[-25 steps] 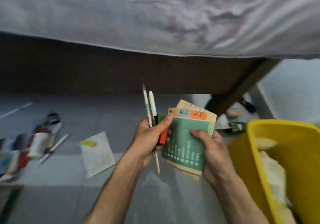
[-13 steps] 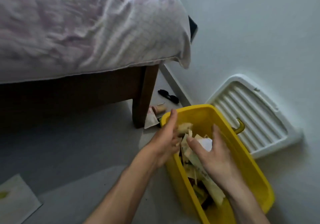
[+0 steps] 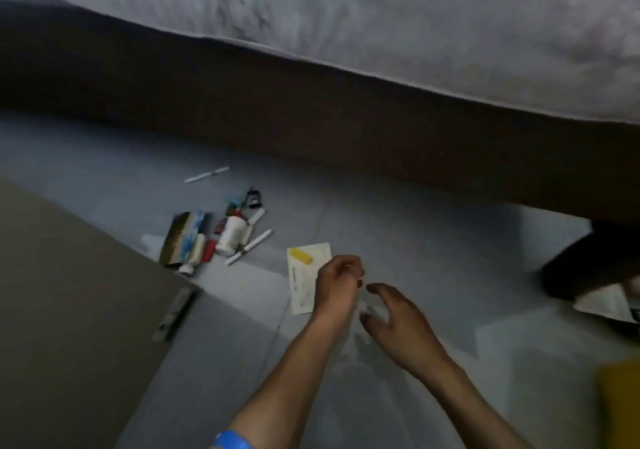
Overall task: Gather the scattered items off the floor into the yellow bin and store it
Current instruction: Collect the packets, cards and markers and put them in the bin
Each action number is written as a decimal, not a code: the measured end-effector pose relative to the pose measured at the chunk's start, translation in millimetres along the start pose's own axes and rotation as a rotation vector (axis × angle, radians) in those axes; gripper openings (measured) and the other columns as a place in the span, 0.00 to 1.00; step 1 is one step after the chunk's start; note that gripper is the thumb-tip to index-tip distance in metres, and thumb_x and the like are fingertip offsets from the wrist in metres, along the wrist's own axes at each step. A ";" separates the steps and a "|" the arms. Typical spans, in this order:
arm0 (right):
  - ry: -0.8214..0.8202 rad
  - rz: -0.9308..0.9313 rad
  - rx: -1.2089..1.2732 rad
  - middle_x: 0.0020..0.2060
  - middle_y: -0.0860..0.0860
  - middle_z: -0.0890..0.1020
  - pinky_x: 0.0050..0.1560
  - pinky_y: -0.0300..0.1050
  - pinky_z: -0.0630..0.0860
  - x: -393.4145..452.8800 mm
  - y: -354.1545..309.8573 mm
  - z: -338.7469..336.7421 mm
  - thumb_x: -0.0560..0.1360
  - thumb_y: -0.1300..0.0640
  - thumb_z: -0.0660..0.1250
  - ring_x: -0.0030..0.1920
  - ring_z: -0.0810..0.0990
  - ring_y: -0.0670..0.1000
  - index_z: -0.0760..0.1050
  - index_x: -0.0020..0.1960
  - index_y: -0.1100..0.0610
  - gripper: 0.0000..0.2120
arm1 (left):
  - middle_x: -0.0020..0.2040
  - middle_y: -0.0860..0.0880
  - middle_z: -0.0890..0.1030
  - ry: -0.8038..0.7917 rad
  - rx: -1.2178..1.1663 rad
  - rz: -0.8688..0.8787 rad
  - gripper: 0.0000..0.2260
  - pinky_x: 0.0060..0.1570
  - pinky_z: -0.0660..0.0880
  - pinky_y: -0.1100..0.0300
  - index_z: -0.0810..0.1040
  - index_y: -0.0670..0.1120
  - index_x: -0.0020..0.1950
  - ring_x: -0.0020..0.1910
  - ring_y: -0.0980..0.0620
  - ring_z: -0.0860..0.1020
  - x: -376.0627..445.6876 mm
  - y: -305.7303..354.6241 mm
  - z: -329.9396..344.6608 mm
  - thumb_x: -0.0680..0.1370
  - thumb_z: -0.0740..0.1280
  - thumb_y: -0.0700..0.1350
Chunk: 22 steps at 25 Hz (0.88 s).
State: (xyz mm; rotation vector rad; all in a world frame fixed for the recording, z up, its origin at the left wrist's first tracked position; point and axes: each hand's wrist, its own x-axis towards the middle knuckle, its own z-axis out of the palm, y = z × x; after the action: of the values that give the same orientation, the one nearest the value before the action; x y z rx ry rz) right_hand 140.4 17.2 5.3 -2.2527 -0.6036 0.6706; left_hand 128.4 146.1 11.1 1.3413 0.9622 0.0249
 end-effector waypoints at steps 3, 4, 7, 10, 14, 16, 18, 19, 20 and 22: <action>-0.122 -0.103 -0.226 0.74 0.48 0.67 0.64 0.42 0.68 50.5 -12.2 47.4 0.76 0.49 0.65 0.68 0.70 0.51 0.65 0.73 0.48 0.26 | 0.49 0.44 0.84 0.222 0.066 -0.030 0.08 0.47 0.77 0.53 0.81 0.50 0.46 0.48 0.44 0.81 27.5 -19.3 -73.5 0.75 0.65 0.38; -0.140 -0.148 -0.294 0.76 0.49 0.63 0.67 0.44 0.66 69.0 -22.2 59.7 0.76 0.48 0.65 0.71 0.66 0.52 0.63 0.74 0.48 0.28 | 0.51 0.46 0.83 0.278 0.120 -0.016 0.08 0.45 0.77 0.57 0.81 0.51 0.48 0.48 0.46 0.81 36.8 -19.5 -96.4 0.75 0.65 0.39; -0.160 -0.266 -0.420 0.80 0.48 0.50 0.74 0.49 0.57 118.4 -41.0 77.4 0.76 0.44 0.64 0.78 0.53 0.53 0.53 0.78 0.46 0.35 | 0.55 0.48 0.82 0.376 0.293 0.055 0.09 0.44 0.73 0.63 0.79 0.52 0.53 0.50 0.49 0.80 68.0 -7.0 -139.8 0.77 0.64 0.41; -0.219 -0.317 -0.502 0.79 0.45 0.39 0.76 0.51 0.43 155.9 -38.8 90.6 0.75 0.35 0.61 0.79 0.40 0.52 0.41 0.79 0.42 0.41 | 0.64 0.46 0.75 0.413 0.440 0.181 0.16 0.61 0.70 0.57 0.73 0.50 0.65 0.63 0.44 0.74 104.0 20.2 -166.4 0.77 0.66 0.43; -0.239 -0.354 -0.540 0.76 0.44 0.31 0.76 0.51 0.32 167.5 -6.0 122.5 0.74 0.26 0.50 0.77 0.31 0.51 0.35 0.78 0.40 0.41 | 0.77 0.44 0.59 0.437 1.004 0.298 0.30 0.71 0.59 0.41 0.54 0.53 0.77 0.74 0.40 0.60 158.8 42.3 -192.2 0.78 0.62 0.57; -0.135 -0.397 -0.580 0.79 0.46 0.38 0.76 0.54 0.37 166.4 6.1 133.0 0.75 0.26 0.48 0.78 0.35 0.53 0.42 0.80 0.44 0.40 | 0.80 0.44 0.52 0.423 1.178 0.283 0.34 0.72 0.51 0.36 0.47 0.54 0.79 0.77 0.39 0.52 186.7 47.1 -200.9 0.78 0.58 0.62; -0.087 -0.437 -0.566 0.80 0.48 0.49 0.76 0.56 0.44 164.4 9.3 135.4 0.75 0.27 0.52 0.79 0.44 0.55 0.52 0.80 0.47 0.40 | 0.80 0.43 0.47 0.385 1.264 0.240 0.37 0.71 0.46 0.33 0.43 0.53 0.79 0.78 0.38 0.48 210.2 52.4 -204.7 0.77 0.55 0.66; -0.073 -0.448 -0.542 0.80 0.49 0.52 0.76 0.57 0.47 165.1 9.8 135.9 0.75 0.28 0.54 0.79 0.47 0.56 0.54 0.79 0.48 0.39 | 0.80 0.43 0.47 0.386 1.282 0.235 0.38 0.71 0.45 0.33 0.43 0.53 0.79 0.78 0.39 0.47 222.6 54.4 -204.6 0.77 0.55 0.67; -0.059 -0.460 -0.523 0.80 0.49 0.53 0.76 0.58 0.49 166.3 9.5 136.0 0.75 0.28 0.55 0.79 0.49 0.57 0.56 0.79 0.48 0.39 | 0.80 0.43 0.47 0.399 1.282 0.228 0.38 0.70 0.45 0.32 0.44 0.52 0.80 0.78 0.39 0.47 234.4 58.1 -204.5 0.77 0.56 0.66; -0.045 -0.477 -0.522 0.80 0.49 0.54 0.76 0.59 0.51 170.5 10.2 137.5 0.75 0.28 0.56 0.79 0.50 0.57 0.57 0.79 0.49 0.39 | 0.80 0.43 0.49 0.437 1.199 0.191 0.37 0.70 0.47 0.30 0.47 0.51 0.80 0.78 0.39 0.48 256.4 66.3 -204.7 0.77 0.60 0.63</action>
State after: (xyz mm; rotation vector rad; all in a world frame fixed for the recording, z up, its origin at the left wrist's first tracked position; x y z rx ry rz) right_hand 187.5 177.6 -136.5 -2.4124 -1.4146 0.3453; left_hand 202.0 464.0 -63.8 2.6057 1.2658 -0.1414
